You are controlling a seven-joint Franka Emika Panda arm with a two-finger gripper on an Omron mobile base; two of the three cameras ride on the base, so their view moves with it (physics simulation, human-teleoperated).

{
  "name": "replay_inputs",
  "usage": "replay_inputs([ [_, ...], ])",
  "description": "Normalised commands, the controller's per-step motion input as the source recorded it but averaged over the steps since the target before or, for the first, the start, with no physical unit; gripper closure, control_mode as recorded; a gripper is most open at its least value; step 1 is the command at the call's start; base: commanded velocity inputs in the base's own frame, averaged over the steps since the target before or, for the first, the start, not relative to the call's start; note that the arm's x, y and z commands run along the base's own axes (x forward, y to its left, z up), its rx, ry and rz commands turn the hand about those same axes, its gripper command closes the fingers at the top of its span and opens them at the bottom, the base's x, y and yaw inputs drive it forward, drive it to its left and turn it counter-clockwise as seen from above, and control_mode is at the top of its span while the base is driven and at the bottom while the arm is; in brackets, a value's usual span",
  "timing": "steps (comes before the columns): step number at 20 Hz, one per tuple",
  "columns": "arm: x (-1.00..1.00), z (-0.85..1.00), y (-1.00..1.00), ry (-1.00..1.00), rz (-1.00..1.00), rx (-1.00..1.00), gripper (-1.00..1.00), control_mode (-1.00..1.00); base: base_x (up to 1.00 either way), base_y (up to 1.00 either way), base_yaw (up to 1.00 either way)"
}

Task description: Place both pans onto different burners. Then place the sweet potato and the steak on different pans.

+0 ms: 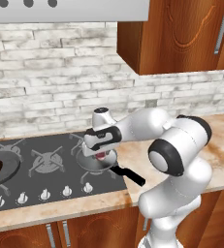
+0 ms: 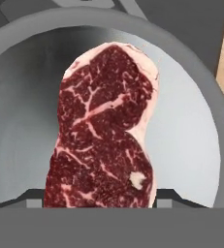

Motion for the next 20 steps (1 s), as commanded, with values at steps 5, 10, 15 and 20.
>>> replay_inputs([
  [5,-0.09,-0.09,0.03,0.0,0.0,-0.01,1.0,-1.0,0.0,0.0,0.0],
  [10,0.0,-0.1,0.04,0.0,0.0,0.0,1.0,-1.0,0.0,0.0,0.0],
  [15,0.0,-0.03,0.07,0.0,0.0,0.0,1.0,-1.0,0.0,0.0,0.0],
  [20,0.0,-0.04,0.07,0.0,0.0,0.0,-1.0,-1.0,0.0,0.0,0.0],
])
